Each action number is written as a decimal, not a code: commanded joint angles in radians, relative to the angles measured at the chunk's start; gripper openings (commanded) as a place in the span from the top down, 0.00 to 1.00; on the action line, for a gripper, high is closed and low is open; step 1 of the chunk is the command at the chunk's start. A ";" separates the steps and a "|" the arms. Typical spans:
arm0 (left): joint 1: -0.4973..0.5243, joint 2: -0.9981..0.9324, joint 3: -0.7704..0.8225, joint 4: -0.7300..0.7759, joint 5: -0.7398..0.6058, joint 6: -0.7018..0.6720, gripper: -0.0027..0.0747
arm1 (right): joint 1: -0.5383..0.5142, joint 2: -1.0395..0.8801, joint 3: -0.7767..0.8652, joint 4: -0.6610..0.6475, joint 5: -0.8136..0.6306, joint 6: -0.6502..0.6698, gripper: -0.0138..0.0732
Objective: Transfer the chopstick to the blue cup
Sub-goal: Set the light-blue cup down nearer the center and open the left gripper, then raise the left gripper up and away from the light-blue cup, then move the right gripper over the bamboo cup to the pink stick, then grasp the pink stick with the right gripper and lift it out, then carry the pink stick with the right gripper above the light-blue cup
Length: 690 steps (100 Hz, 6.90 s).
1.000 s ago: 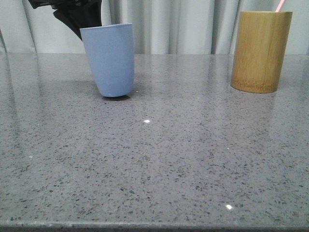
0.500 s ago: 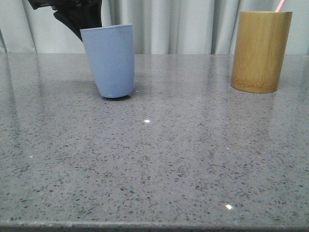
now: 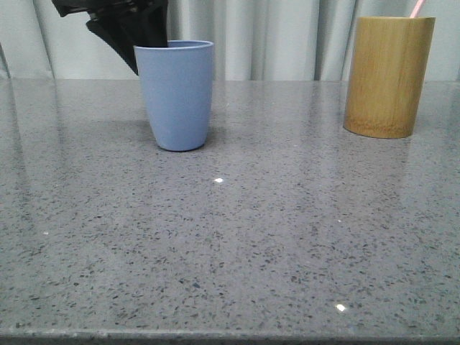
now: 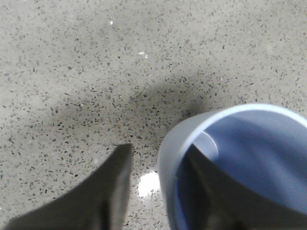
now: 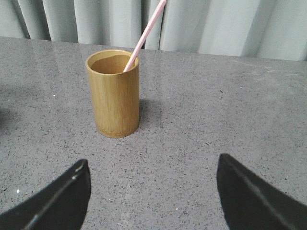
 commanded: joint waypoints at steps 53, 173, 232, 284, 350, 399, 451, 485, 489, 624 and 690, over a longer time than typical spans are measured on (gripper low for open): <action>-0.007 -0.082 -0.137 -0.030 0.039 -0.026 0.26 | -0.004 0.018 -0.034 -0.005 -0.082 -0.001 0.21; -0.005 -1.083 0.826 0.446 -0.357 -0.368 0.26 | -0.004 0.018 -0.027 -0.005 -0.081 -0.001 0.21; -0.005 -1.427 1.183 0.558 -0.466 -0.452 0.26 | -0.004 0.018 -0.027 -0.005 -0.081 -0.001 0.21; -0.005 -1.429 1.194 0.565 -0.462 -0.452 0.26 | -0.004 0.023 -0.027 -0.005 -0.094 -0.001 0.21; -0.005 -1.429 1.194 0.565 -0.462 -0.452 0.26 | -0.004 0.484 -0.066 0.146 -0.681 0.001 0.21; -0.005 -1.429 1.194 0.565 -0.460 -0.452 0.26 | -0.004 0.843 -0.313 0.200 -0.771 0.001 0.21; -0.005 -1.429 1.194 0.565 -0.457 -0.452 0.26 | -0.052 0.935 -0.346 0.244 -0.819 0.001 0.21; -0.005 -1.429 1.194 0.565 -0.454 -0.452 0.26 | -0.059 0.981 -0.347 0.268 -0.892 0.006 0.21; -0.005 -1.429 1.194 0.565 -0.454 -0.452 0.26 | -0.059 0.985 -0.349 0.267 -0.906 0.012 0.21; -0.005 -1.429 1.194 0.565 -0.454 -0.452 0.26 | -0.059 1.094 -0.434 0.267 -0.927 0.028 0.83; -0.005 -1.429 1.194 0.565 -0.454 -0.452 0.26 | -0.058 1.086 -0.567 0.267 -0.857 0.118 0.91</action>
